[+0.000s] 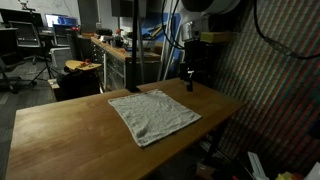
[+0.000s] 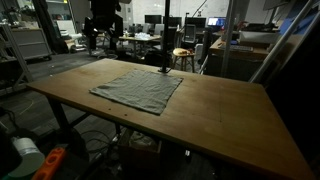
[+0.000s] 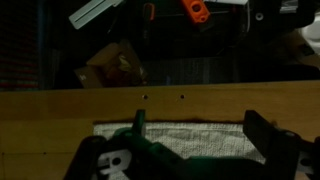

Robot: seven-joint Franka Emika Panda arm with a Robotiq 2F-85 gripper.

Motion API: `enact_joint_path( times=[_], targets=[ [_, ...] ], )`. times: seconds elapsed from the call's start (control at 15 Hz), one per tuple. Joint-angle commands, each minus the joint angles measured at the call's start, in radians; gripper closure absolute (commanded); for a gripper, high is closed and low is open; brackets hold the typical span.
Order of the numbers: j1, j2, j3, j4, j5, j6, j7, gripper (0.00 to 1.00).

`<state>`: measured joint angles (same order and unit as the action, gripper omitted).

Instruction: Fold the white cloth

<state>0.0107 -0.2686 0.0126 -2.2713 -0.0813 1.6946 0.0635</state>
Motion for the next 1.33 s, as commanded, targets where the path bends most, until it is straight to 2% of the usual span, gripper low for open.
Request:
enact_joint_path(
  times=[0.0, 0.27, 0.67, 0.87, 1.13, 1.27],
  targets=[
    [-0.015, 0.054, -0.011, 0.012, 0.117, 0.050, 0.117, 0.00],
    [-0.041, 0.095, -0.048, -0.003, 0.242, 0.122, 0.175, 0.00],
    [-0.103, 0.119, -0.124, -0.088, 0.450, 0.294, 0.149, 0.00],
    [-0.112, 0.147, -0.144, -0.146, 0.597, 0.449, 0.111, 0.00],
    [-0.094, 0.206, -0.136, -0.236, 0.846, 0.760, -0.026, 0.00],
    [-0.099, 0.235, -0.134, -0.262, 0.909, 0.879, -0.079, 0.00]
  ],
)
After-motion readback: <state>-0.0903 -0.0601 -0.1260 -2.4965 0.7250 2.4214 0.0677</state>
